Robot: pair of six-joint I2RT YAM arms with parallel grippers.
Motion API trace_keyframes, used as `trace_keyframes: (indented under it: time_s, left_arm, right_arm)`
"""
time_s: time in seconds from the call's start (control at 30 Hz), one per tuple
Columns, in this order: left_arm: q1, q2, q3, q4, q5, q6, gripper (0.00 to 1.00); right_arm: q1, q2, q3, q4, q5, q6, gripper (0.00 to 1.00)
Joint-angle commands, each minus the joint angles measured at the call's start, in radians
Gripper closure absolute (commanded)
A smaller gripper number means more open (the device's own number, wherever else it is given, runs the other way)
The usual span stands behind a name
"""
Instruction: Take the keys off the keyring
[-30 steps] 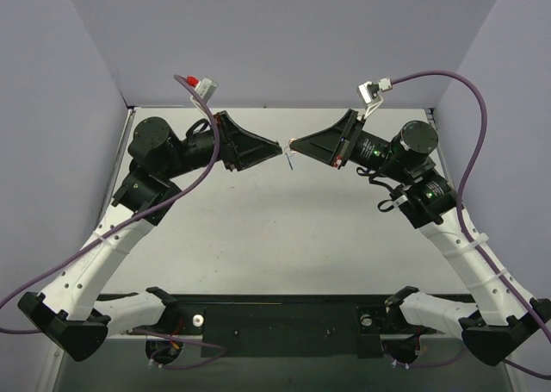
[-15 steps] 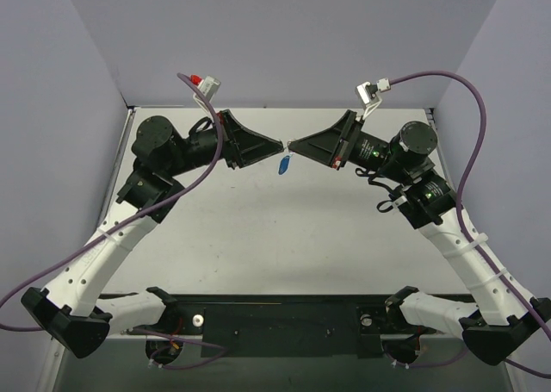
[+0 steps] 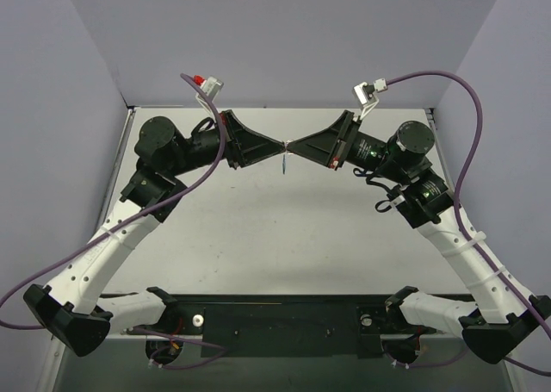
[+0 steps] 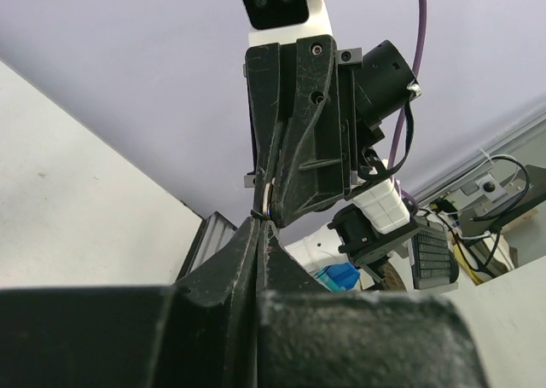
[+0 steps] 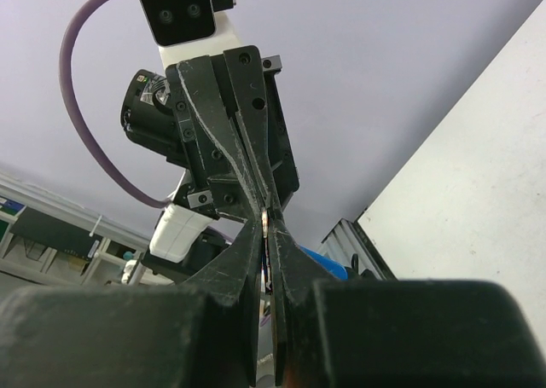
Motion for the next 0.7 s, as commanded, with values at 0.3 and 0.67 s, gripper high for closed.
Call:
trace_keyframes:
  time_s: [0.3,0.67]
  left_arm:
    - [-0.089,-0.037,-0.041,0.109,-0.190,-0.033,1.00]
    - [-0.198,-0.075,-0.147,0.113,-0.575,-0.061,1.00]
  right_arm:
    - [0.027,-0.010,-0.022,0.092,0.137,0.010,1.00]
    - [0.061,0.022,-0.091,0.101,0.350,0.050,1.00]
